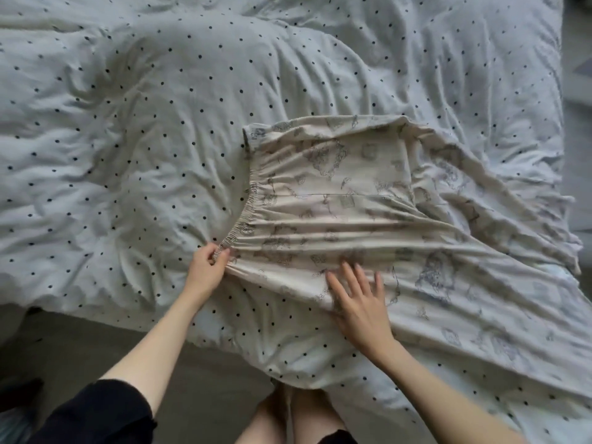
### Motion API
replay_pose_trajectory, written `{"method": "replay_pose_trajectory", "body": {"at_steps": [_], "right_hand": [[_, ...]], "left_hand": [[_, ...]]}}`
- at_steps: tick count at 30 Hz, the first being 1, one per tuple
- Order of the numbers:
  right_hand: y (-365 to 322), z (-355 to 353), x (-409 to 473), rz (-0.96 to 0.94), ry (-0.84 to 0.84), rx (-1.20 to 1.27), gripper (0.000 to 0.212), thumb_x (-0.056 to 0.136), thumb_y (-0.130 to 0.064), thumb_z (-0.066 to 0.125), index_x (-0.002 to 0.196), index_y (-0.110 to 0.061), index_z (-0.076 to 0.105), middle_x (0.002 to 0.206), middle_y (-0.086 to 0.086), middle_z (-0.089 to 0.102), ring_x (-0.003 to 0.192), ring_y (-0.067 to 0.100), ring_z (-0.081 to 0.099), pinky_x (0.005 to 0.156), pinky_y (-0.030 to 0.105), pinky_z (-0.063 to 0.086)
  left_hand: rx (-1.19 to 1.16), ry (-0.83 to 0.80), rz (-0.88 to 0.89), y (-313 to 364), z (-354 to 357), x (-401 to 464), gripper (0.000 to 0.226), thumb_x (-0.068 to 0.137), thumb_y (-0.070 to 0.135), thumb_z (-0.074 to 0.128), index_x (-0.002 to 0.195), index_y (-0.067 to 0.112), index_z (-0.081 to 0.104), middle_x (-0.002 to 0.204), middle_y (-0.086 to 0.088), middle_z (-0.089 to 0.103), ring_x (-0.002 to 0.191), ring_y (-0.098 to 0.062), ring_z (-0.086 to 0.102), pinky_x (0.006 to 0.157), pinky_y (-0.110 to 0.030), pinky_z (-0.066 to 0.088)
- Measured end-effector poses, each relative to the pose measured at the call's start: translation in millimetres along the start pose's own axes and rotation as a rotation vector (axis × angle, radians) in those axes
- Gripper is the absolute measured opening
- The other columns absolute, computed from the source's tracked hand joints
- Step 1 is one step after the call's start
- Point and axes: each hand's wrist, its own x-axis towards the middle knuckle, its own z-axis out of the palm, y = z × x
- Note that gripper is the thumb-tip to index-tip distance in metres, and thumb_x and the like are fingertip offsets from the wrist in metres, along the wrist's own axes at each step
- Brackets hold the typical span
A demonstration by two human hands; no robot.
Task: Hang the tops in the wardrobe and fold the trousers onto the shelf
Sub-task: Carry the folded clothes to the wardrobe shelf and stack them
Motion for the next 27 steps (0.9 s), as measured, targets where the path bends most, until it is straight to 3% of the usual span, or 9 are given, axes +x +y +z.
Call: {"method": "replay_pose_trajectory", "body": {"at_steps": [2,4,7,9,12,14,19,24,27], "right_hand": [[-3,2,-6,0.034,0.002,-0.042,0.077,0.044,-0.022,0.091,0.117,-0.018,0.067,0.123,0.018,0.062,0.112,0.039,0.060,0.088,0.065,0.044],[-4,4,-11,0.056,0.022,-0.071,0.075,0.047,-0.010,0.089,0.118,-0.015,0.067,0.123,0.020,0.061,0.111,0.041,0.059,0.089,0.066,0.042],[-3,9,-19,0.130,0.049,-0.087,0.058,0.074,-0.012,0.078,0.128,-0.014,0.059,0.136,0.021,0.051,0.124,0.043,0.048,0.098,0.066,0.033],[3,14,-27,0.214,0.082,-0.082,0.053,0.083,-0.014,0.070,0.133,-0.013,0.054,0.143,0.020,0.043,0.131,0.043,0.040,0.102,0.065,0.029],[18,24,-42,0.303,0.040,-0.080,0.061,0.090,-0.008,0.055,0.147,-0.016,0.033,0.155,0.014,0.019,0.142,0.038,0.020,0.108,0.059,0.021],[32,32,-52,0.353,-0.001,-0.094,0.065,0.096,-0.009,0.044,0.152,-0.019,0.014,0.158,0.010,0.002,0.146,0.032,0.007,0.110,0.053,0.019],[67,37,-77,0.525,-0.049,-0.085,0.069,0.093,-0.006,0.036,0.152,-0.018,0.001,0.160,0.007,-0.003,0.147,0.025,0.004,0.113,0.051,0.016],[113,36,-106,0.652,-0.066,-0.061,0.071,0.091,-0.003,0.044,0.151,-0.012,0.007,0.159,0.008,0.005,0.145,0.024,0.011,0.114,0.050,0.018],[144,34,-124,0.668,-0.101,-0.090,0.065,0.093,-0.005,0.043,0.149,-0.010,0.011,0.158,0.009,0.010,0.144,0.024,0.015,0.110,0.048,0.025]], "left_hand": [[0.010,0.000,-0.017,-12,-6,-4,0.019,0.094,0.014,0.055,0.078,0.004,0.055,0.069,-0.003,0.047,0.073,-0.020,0.044,0.051,-0.009,0.029],[-0.027,-0.010,-0.069,-23,-6,-10,0.018,0.093,0.018,0.057,0.081,0.005,0.058,0.076,-0.007,0.054,0.078,-0.020,0.048,0.054,-0.008,0.032],[-0.416,-0.043,-0.279,-28,5,-19,0.019,0.093,0.019,0.058,0.105,0.005,0.056,0.104,-0.013,0.056,0.094,-0.023,0.054,0.079,-0.030,0.050],[-0.783,-0.061,-0.440,-24,12,-23,0.031,0.093,0.015,0.058,0.120,0.005,0.046,0.119,-0.013,0.053,0.102,-0.025,0.056,0.092,-0.044,0.048],[-0.975,-0.157,-0.566,-18,25,-23,0.022,0.093,0.021,0.057,0.111,0.011,0.052,0.132,-0.010,0.053,0.114,-0.023,0.054,0.103,-0.046,0.040],[-1.022,-0.193,-0.648,-14,36,-24,0.035,0.090,0.027,0.060,0.119,0.011,0.049,0.138,-0.011,0.048,0.124,-0.027,0.048,0.104,-0.047,0.039],[-1.140,-0.073,-0.652,-9,59,-37,0.019,0.094,0.021,0.056,0.109,0.010,0.054,0.124,-0.014,0.058,0.099,-0.024,0.060,0.075,-0.037,0.050],[-1.173,0.099,-0.641,-18,65,-58,0.009,0.095,0.021,0.055,0.099,0.013,0.056,0.110,-0.007,0.061,0.098,-0.022,0.061,0.082,-0.039,0.049],[-1.172,0.082,-0.667,-4,82,-75,0.026,0.094,0.026,0.056,0.116,0.012,0.053,0.108,-0.005,0.060,0.096,-0.019,0.059,0.089,-0.040,0.047]]}}
